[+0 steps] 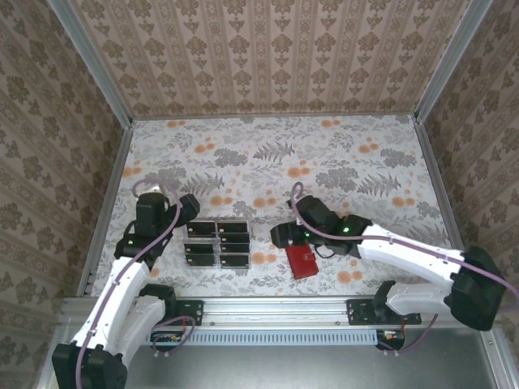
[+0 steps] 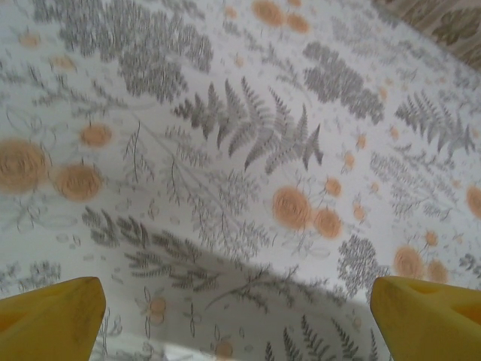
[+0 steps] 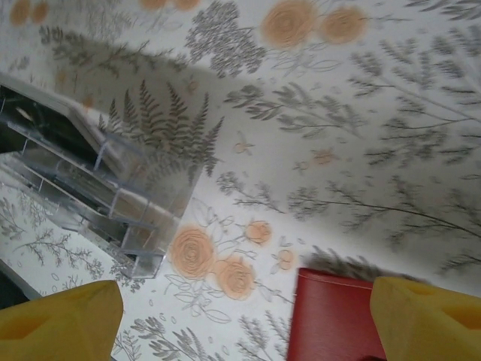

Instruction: Put the credit cards into the card holder

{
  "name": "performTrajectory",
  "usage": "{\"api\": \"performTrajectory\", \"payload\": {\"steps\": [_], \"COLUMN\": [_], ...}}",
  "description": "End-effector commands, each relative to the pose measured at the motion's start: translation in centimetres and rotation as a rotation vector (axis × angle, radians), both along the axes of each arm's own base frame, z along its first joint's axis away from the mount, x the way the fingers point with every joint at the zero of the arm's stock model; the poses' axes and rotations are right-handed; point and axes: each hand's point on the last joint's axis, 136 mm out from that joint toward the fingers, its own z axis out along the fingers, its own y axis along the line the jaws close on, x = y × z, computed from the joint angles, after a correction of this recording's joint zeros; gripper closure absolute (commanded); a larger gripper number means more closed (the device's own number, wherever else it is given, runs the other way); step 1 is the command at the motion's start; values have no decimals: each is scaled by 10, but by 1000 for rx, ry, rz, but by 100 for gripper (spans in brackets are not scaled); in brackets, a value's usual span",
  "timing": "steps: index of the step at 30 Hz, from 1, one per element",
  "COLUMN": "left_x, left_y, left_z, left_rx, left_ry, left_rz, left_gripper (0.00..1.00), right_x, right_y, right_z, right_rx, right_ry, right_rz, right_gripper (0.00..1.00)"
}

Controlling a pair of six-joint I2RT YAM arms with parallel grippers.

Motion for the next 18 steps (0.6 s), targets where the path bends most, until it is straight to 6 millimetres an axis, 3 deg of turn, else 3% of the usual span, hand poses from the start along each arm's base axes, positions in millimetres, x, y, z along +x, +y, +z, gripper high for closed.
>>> {"api": "performTrajectory", "payload": {"steps": [1,8,18], "left_x": [-5,-6,-8], "left_y": [-4,-12,-20], "left_z": [-10,-15,-25], "left_rx": [-34,-48,-66], "left_ry": [30,26,26], "left_rz": [16,-6,-30], "left_gripper": [0,0,0], "right_x": [6,2,15], "right_y": [21,67,85], "right_z": [5,-13,-32], "right_rx": [-49,-141,-193], "right_ry": [-40,-45,-57], "right_rz": [-12,88,88], "right_gripper": [12,11,11]}}
